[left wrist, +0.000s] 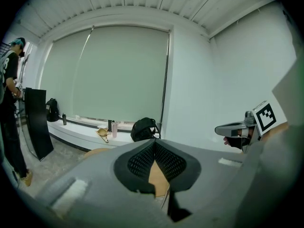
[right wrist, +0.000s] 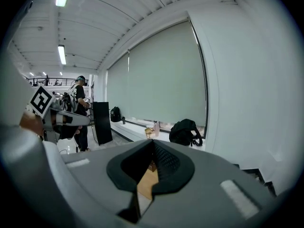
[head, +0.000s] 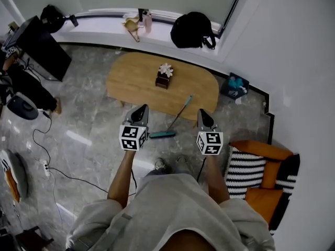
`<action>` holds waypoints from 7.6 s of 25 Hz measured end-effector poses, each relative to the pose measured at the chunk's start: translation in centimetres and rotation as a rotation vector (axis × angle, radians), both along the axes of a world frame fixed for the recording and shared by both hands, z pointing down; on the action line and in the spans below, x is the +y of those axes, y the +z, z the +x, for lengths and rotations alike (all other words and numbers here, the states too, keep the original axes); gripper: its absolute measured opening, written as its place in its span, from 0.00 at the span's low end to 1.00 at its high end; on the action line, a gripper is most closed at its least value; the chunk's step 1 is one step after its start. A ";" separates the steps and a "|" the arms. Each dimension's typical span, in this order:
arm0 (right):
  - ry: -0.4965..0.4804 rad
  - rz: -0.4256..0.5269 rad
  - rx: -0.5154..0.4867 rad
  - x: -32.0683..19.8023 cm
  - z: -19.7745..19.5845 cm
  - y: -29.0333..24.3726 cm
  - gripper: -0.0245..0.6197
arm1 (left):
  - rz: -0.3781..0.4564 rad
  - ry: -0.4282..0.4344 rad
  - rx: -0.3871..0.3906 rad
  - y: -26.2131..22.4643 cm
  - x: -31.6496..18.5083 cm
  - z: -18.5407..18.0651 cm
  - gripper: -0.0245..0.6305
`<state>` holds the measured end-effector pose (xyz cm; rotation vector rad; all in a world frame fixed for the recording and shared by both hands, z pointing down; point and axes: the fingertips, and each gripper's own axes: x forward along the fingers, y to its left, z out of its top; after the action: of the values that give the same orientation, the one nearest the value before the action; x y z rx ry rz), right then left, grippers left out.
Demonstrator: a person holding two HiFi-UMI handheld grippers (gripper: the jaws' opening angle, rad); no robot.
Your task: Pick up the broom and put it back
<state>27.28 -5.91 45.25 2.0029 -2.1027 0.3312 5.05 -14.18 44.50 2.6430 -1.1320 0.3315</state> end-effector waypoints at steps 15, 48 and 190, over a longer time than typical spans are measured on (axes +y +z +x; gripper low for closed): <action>-0.109 -0.166 -0.077 -3.1 3.7 9.6 0.04 | -0.163 -0.096 -0.073 7.8 0.3 4.4 0.04; -0.132 -0.426 -0.191 0.3 0.1 28.7 0.32 | -0.361 -0.146 -0.113 23.8 3.8 1.9 0.04; -0.416 -0.296 -0.128 -23.2 -34.7 25.6 0.18 | -0.250 -0.495 -0.026 18.8 -8.3 -30.3 0.04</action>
<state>-7.43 -29.15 70.81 1.3759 -2.3157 0.6606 -25.23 -22.44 63.34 2.0655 -1.5831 0.3776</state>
